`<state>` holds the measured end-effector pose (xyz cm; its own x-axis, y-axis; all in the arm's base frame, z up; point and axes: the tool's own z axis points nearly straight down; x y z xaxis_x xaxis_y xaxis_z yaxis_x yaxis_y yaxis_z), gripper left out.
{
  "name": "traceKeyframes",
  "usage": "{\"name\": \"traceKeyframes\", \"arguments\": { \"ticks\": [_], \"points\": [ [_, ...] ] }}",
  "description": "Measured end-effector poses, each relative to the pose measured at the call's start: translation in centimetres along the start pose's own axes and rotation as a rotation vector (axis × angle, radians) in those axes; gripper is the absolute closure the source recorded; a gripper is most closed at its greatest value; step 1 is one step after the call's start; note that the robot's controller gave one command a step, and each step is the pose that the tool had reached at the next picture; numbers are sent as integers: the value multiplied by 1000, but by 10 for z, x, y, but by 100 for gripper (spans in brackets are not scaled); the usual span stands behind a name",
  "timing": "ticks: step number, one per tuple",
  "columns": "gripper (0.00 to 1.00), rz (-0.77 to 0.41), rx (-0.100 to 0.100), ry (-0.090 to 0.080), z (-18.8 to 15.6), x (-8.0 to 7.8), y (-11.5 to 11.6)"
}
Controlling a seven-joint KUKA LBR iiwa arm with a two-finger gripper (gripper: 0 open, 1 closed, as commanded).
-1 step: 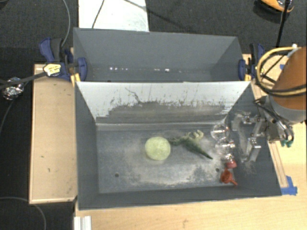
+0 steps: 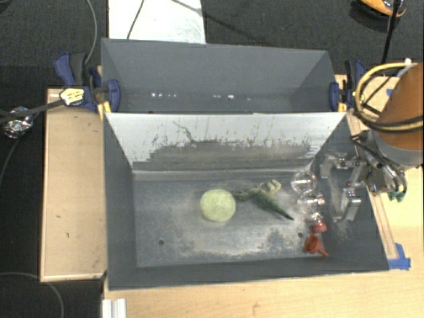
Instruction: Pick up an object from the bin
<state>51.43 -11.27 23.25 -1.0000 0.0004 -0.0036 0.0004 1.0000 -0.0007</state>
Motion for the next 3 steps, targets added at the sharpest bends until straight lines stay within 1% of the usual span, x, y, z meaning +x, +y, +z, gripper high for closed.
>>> {"name": "traceKeyframes", "arguments": {
  "ticks": [1,2,3],
  "points": [
    [0,-32,2,-7,37,-7,5],
    [0,-68,1,-5,91,-16,28],
    [0,29,-1,-1,125,-18,43]
  ]
}}
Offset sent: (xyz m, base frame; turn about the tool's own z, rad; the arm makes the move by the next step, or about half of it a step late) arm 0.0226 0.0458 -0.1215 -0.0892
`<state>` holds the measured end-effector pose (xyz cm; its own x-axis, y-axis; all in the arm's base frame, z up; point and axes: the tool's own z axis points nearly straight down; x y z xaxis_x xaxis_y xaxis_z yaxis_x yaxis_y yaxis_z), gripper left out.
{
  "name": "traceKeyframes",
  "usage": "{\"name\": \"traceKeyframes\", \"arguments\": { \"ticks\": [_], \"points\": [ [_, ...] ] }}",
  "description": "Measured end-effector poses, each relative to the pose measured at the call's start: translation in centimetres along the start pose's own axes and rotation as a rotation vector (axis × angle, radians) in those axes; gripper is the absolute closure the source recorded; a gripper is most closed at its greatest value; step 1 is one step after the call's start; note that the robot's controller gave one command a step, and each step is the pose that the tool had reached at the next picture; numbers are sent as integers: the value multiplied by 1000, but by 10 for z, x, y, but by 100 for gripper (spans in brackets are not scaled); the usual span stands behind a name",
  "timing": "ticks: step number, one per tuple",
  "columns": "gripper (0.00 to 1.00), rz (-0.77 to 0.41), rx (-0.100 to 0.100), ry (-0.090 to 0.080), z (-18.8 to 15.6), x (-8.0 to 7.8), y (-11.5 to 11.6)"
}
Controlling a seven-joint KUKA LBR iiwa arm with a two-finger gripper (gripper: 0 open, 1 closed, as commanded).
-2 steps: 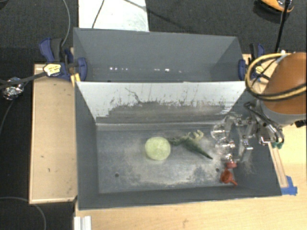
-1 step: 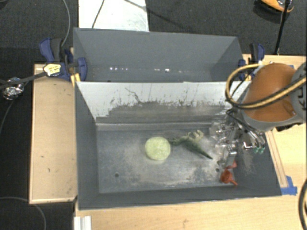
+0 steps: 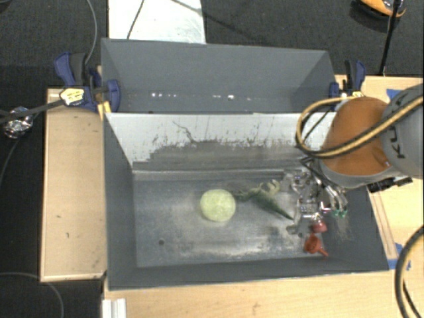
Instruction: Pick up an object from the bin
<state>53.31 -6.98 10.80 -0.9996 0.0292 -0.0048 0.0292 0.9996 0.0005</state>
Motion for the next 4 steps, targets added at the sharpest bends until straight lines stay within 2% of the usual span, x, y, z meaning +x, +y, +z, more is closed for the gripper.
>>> {"name": "traceKeyframes", "arguments": {
  "ticks": [1,2,3,4],
  "points": [
    [0,136,1,-6,10,-12,13],
    [0,5,4,-15,22,-28,25],
    [100,138,3,-30,32,-44,57],
    [100,137,3,-29,32,-44,57]
  ]
}}
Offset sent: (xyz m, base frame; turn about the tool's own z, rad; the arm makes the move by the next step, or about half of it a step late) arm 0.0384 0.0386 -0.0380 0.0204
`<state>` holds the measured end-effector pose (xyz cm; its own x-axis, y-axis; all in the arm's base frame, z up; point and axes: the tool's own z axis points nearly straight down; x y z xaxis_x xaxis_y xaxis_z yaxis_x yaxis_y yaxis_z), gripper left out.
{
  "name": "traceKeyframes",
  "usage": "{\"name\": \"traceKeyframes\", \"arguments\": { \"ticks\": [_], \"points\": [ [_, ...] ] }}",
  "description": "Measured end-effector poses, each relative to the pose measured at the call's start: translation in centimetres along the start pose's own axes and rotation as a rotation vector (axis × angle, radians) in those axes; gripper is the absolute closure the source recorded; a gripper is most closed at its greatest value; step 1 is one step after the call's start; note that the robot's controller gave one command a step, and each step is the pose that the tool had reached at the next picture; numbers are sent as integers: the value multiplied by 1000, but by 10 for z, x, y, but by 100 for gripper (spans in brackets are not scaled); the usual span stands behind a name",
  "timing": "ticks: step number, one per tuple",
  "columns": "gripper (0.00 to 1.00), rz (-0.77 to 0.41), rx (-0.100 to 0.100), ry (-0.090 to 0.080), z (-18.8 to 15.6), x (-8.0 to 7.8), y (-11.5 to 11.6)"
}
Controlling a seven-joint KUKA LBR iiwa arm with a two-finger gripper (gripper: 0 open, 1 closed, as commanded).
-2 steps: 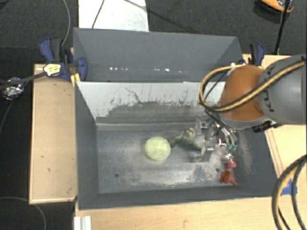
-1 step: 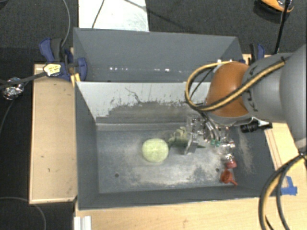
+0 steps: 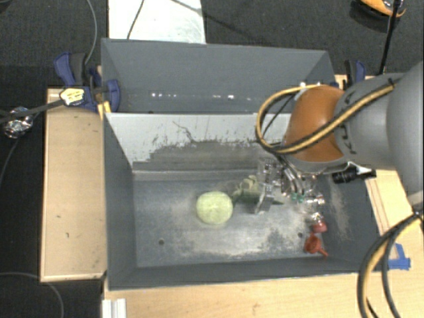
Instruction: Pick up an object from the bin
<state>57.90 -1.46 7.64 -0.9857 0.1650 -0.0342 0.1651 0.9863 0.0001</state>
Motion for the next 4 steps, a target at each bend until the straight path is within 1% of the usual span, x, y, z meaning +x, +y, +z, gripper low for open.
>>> {"name": "traceKeyframes", "arguments": {
  "ticks": [1,2,3,4],
  "points": [
    [100,7,1,18,-42,5,3],
    [0,-32,0,-4,-96,-15,1],
    [0,-33,0,-3,-96,-15,1],
    [0,11,-2,-13,-48,-2,28]
  ]
}}
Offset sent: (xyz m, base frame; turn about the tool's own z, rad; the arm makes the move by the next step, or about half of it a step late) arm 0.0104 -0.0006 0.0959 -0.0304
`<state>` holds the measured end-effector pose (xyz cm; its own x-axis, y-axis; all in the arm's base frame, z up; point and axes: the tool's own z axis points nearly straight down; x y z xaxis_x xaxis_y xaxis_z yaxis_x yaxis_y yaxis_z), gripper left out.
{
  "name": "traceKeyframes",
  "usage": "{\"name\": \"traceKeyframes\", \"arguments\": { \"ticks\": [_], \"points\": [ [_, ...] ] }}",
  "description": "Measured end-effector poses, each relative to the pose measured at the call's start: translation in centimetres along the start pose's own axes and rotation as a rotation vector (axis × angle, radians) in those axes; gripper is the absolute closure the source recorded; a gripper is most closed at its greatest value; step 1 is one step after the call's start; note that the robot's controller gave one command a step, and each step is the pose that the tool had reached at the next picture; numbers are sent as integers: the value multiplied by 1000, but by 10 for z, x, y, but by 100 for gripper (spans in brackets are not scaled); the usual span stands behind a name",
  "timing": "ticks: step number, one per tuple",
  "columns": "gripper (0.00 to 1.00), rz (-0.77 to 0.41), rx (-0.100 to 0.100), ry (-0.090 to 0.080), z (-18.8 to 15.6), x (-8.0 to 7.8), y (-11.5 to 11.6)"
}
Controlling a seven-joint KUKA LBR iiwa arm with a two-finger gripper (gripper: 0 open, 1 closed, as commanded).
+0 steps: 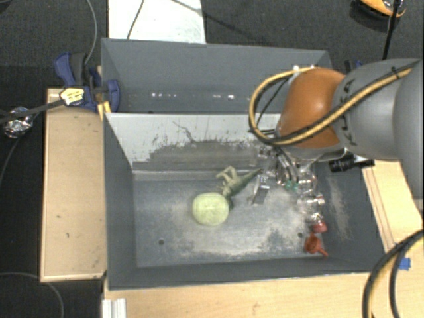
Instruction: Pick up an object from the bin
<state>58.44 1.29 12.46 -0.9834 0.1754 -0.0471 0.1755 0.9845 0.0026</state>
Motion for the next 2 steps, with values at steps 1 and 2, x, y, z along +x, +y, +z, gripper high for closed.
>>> {"name": "traceKeyframes", "arguments": {
  "ticks": [1,2],
  "points": [
    [0,-15,1,6,43,14,17],
    [100,-75,0,-3,54,8,48]
  ]
}}
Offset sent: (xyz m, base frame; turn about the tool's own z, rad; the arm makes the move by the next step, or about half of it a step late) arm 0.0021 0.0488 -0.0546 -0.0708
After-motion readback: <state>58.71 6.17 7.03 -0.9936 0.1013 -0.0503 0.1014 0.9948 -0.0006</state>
